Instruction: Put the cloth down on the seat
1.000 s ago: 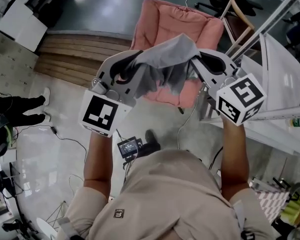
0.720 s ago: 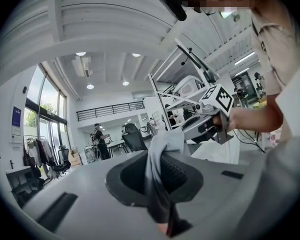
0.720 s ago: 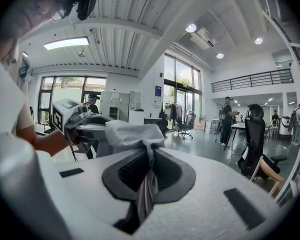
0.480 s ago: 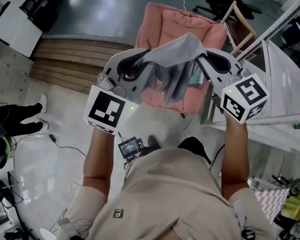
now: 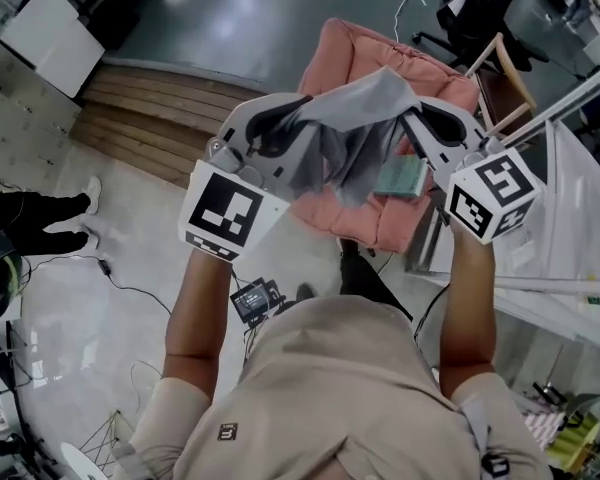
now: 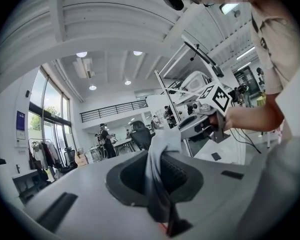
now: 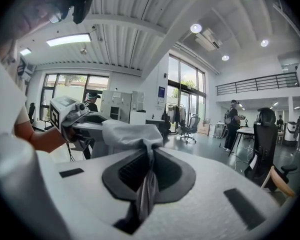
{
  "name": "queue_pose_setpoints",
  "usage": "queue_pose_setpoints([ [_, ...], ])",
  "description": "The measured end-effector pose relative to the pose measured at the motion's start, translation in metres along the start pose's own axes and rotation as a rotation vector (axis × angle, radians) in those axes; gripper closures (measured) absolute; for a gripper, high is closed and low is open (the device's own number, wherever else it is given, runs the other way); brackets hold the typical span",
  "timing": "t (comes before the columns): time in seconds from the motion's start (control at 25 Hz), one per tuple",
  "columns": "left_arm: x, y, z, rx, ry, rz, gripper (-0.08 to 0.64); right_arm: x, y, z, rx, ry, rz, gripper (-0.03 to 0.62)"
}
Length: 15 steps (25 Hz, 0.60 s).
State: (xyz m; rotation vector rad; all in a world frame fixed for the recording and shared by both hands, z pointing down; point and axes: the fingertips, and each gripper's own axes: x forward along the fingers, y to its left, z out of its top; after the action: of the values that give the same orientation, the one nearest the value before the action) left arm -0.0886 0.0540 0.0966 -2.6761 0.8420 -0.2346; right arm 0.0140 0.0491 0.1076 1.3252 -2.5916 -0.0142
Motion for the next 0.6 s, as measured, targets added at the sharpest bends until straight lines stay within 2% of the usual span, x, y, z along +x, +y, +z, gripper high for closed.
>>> queue_pose_setpoints([
  [0.32,0.044,0.039,-0.036,-0.002,0.081,0.066,0.517,0.061,-0.047,-0.014,0.015,-0.016,0.097,0.584],
  [0.6,0.107,0.062,-0.07,-0.034,0.128,0.08,0.517,0.1,-0.107,-0.037,0.034,0.014,0.135,0.584],
])
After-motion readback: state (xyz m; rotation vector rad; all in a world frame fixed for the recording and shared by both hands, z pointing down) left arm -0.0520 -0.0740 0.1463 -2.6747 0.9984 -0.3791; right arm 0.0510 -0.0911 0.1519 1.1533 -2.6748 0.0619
